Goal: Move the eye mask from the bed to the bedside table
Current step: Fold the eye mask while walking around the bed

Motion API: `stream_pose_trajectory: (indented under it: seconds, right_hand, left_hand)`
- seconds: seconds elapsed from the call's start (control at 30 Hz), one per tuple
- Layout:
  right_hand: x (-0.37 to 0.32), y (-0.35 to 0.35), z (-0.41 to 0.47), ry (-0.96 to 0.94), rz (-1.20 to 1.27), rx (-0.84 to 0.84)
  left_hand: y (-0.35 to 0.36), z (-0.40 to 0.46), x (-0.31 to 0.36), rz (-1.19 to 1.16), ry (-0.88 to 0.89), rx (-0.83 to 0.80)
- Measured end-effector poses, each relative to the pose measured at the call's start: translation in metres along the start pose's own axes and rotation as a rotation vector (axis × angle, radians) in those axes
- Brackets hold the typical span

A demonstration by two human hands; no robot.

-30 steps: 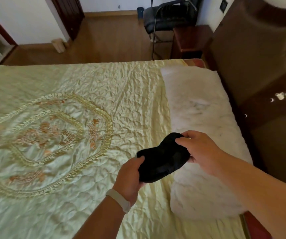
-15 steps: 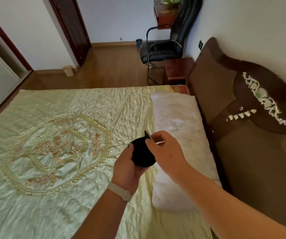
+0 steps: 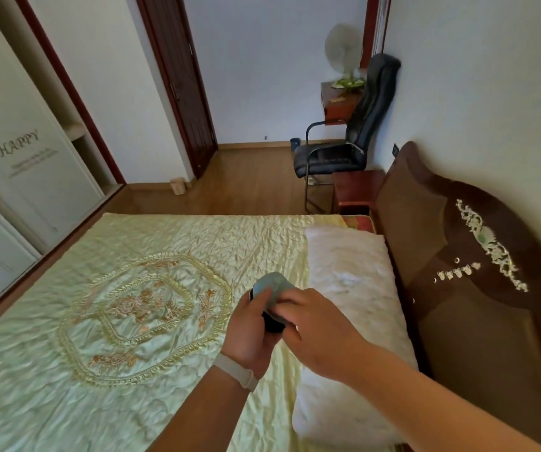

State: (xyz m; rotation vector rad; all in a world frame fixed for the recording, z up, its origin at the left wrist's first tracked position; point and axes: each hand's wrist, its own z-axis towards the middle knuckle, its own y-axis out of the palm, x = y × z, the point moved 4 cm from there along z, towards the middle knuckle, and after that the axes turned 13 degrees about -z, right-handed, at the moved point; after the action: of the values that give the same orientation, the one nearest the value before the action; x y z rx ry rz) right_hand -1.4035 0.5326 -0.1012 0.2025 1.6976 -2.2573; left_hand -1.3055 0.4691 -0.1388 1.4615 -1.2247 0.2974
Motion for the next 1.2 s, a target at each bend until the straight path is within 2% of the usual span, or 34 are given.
stream_pose_trajectory:
  seconds: [0.1, 0.27, 0.43, 0.67, 0.87, 1.2]
  right_hand:
    - [-0.005, -0.006, -0.003, -0.090, -0.001, -0.019]
    - [-0.001, -0.026, 0.007, -0.130, -0.044, 0.114]
    - [-0.027, -0.016, 0.022, -0.311, -0.117, 0.038]
    - [-0.092, 0.016, 0.031, -0.438, -0.052, -0.002]
    - [-0.186, 0.051, 0.036, -0.566, -0.059, -0.026]
    - [-0.417, 0.114, 0.039, -0.770, -0.075, -0.035]
  left_hand:
    - [-0.009, -0.006, 0.003, -0.026, 0.007, 0.012]
    - [-0.024, -0.021, 0.015, -0.107, -0.010, -0.056]
    - [-0.046, -0.045, 0.039, -0.041, 0.039, -0.072]
    - [-0.099, -0.084, 0.071, -0.079, 0.134, 0.040]
    - [-0.178, -0.138, 0.104, -0.198, 0.197, 0.105]
    - [-0.355, -0.285, 0.178, -0.280, 0.267, 0.220]
